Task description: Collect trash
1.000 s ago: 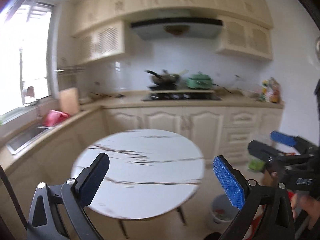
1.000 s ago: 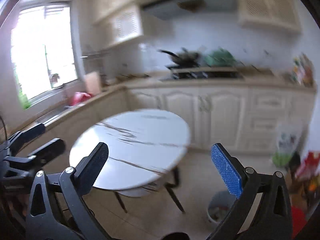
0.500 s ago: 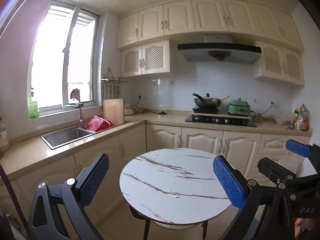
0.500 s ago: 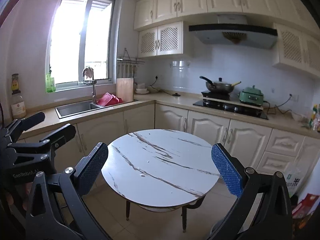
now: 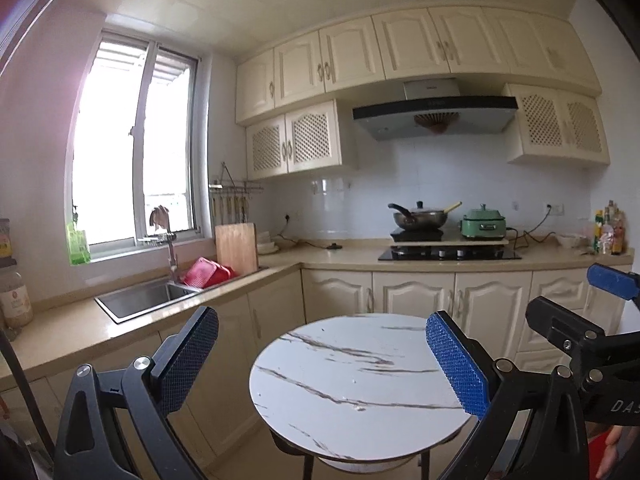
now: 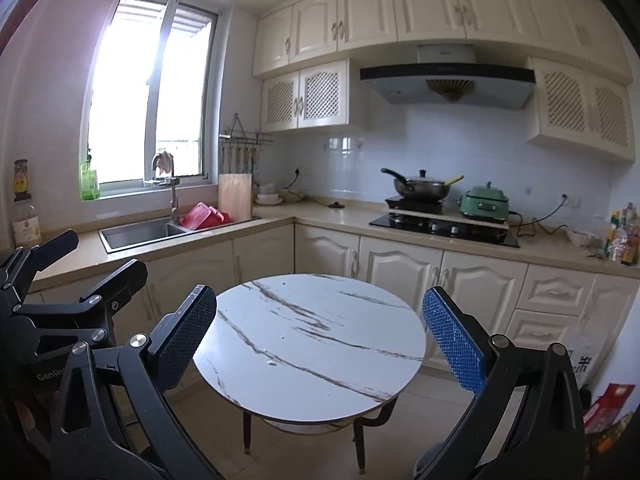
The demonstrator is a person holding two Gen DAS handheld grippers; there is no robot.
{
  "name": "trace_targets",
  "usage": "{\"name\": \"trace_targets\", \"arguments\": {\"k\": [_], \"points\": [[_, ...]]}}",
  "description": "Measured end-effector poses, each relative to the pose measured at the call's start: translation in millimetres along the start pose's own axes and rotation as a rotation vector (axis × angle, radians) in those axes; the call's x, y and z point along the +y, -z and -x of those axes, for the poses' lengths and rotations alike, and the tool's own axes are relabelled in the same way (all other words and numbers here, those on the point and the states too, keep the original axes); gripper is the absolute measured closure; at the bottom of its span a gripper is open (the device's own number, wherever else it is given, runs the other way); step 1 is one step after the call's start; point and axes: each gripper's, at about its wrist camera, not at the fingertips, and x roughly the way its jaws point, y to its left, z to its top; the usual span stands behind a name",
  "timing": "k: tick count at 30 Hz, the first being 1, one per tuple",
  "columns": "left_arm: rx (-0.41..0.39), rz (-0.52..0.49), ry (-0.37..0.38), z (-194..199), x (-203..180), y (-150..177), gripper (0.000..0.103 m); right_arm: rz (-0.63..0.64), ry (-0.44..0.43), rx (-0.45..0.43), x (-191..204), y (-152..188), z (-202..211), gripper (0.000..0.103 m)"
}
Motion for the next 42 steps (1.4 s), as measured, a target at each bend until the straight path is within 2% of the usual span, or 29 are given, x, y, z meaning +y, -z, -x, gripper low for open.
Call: {"name": "trace_targets", "arguments": {"k": [12,25,42], "points": [[-0.021,0.013,0.009,0.2,-3.2,11.2,0.001,-0.006,0.02,-0.031,-8.2,-2.3,12.2,0.0],[-0.052,0.022,0.004,-9.0,11.3,16.8,0.001,0.001,0.062,-0.087,-6.4,-5.8,24.6,0.0],[-0.056,0.01,0.0,-21.0,22.3,17.2,0.001,-0.002,0.068,-0.09,-8.7,-8.3,25.7,0.0]]}}
